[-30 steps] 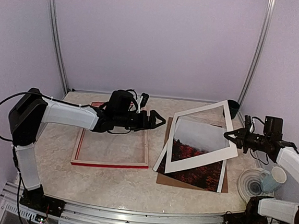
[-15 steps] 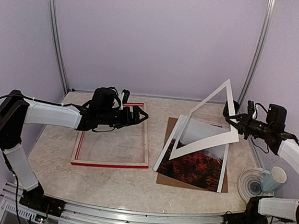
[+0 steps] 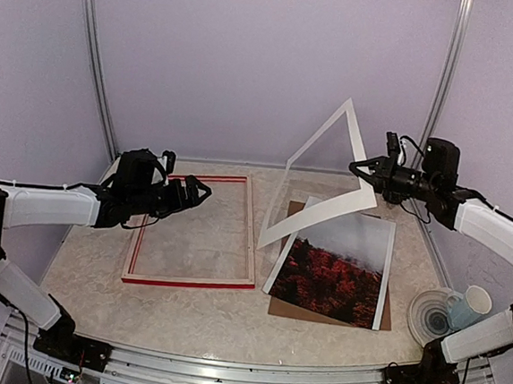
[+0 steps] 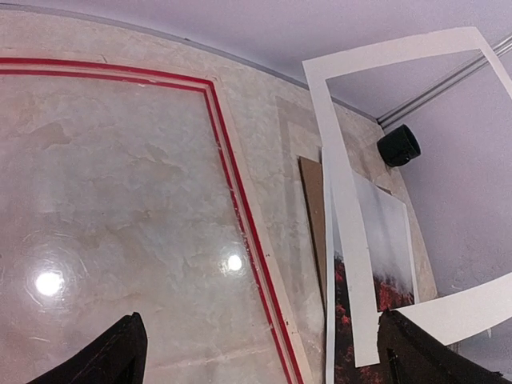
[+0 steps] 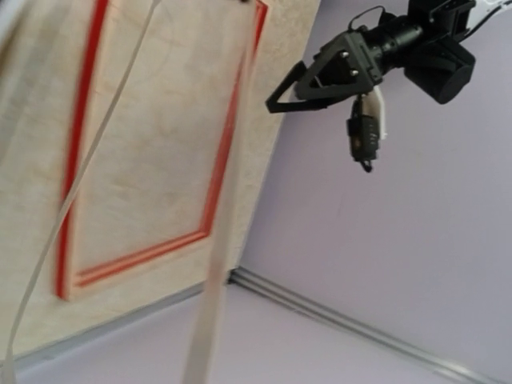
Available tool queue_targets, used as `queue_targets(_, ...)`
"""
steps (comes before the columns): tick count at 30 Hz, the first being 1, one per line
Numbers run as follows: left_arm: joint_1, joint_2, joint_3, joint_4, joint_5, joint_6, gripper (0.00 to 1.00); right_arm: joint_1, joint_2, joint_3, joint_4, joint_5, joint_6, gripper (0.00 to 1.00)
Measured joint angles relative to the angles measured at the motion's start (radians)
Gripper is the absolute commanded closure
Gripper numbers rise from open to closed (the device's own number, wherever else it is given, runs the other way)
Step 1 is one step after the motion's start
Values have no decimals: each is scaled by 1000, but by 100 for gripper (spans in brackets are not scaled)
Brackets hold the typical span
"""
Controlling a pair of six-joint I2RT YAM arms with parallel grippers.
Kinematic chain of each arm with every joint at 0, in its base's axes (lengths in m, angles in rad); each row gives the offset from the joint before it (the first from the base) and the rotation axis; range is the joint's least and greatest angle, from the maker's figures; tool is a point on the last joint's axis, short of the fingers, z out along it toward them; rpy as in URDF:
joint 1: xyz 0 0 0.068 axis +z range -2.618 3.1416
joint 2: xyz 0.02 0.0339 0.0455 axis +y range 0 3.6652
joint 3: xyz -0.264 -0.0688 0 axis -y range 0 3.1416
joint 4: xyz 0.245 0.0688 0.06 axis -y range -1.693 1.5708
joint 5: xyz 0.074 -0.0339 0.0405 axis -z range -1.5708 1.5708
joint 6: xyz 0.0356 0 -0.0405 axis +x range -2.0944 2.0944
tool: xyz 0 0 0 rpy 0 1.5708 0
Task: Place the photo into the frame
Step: Place the mat board on the glass panel.
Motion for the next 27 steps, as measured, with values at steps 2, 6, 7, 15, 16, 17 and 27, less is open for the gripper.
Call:
queue_targets(2, 20, -34, -21, -12, -15, 0, 1, 41, 45, 53, 16, 12, 5, 100)
queue_targets(6, 63, -108, -68, -41, -48, -5, 1, 134, 133, 169, 48, 34, 11, 100)
queue_targets(7, 73, -125, -80, -47, -55, -6, 1, 158, 156, 199, 56, 38, 12, 100)
queue_targets(15, 154, -285, -167, -108, -135, -25, 1, 269, 298, 322, 129, 74, 24, 100)
queue_targets(16, 162, -303, -173, -112, -141, -26, 1, 275, 310, 319, 138, 83, 26, 100)
queue_targets(17, 168, -316, -177, -116, -144, -26, 1, 280, 322, 311, 148, 94, 28, 100)
queue_targets(27, 188, -343, -210, -121, -149, -35, 1, 284, 473, 89, 241, 193, 81, 100)
